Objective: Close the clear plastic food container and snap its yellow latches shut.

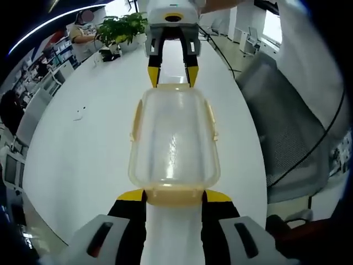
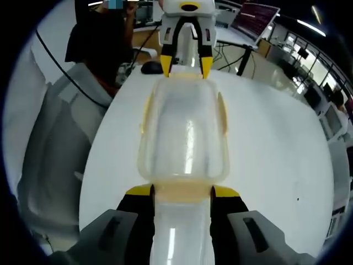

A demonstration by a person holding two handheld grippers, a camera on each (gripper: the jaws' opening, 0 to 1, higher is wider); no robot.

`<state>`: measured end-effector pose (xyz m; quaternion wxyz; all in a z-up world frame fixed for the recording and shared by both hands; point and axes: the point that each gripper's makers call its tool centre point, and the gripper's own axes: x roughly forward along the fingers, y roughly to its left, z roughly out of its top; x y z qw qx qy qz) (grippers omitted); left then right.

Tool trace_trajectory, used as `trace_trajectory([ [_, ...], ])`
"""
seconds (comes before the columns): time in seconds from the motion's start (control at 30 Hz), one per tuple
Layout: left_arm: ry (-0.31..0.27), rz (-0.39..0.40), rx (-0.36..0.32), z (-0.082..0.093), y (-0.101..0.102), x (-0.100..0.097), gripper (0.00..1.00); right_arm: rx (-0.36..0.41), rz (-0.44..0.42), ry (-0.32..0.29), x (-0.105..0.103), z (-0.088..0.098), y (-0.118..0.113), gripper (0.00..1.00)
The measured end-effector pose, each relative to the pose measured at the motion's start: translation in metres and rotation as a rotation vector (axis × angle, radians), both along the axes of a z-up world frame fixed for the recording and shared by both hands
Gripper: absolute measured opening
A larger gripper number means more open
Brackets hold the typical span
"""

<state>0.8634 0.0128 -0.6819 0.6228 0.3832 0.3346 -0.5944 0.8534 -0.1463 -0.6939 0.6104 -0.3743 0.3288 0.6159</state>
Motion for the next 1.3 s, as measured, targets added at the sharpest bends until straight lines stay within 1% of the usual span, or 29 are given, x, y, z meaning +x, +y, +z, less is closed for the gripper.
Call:
trace_trajectory([
  [0.2, -0.009, -0.014, -0.015, 0.002, -0.028, -0.001, 0.32, -0.002, -0.008, -0.004, -0.002, 0.004, -0.027, 0.35],
  [0.4, -0.015, -0.027, -0.022, 0.004, -0.052, 0.0, 0.32, -0.013, -0.023, -0.007, -0.002, 0.004, -0.049, 0.35],
  [0.53, -0.013, -0.032, -0.023, 0.004, -0.062, 0.0, 0.32, -0.016, -0.029, -0.007, -0.002, 0.005, -0.059, 0.35],
  [0.73, -0.019, -0.039, -0.038, 0.001, -0.086, -0.001, 0.32, -0.02, -0.036, -0.004, -0.003, 0.002, -0.083, 0.35],
  [0.83, -0.031, -0.045, -0.038, -0.002, -0.098, 0.0, 0.32, -0.021, -0.045, -0.005, -0.004, 0.001, -0.093, 0.35],
  [1.17, -0.034, -0.053, -0.047, -0.008, -0.125, 0.001, 0.32, -0.039, -0.055, -0.006, -0.005, -0.005, -0.123, 0.35],
  [1.3, -0.025, -0.053, -0.054, -0.01, -0.136, 0.0, 0.32, -0.044, -0.055, -0.001, -0.006, -0.006, -0.135, 0.35],
])
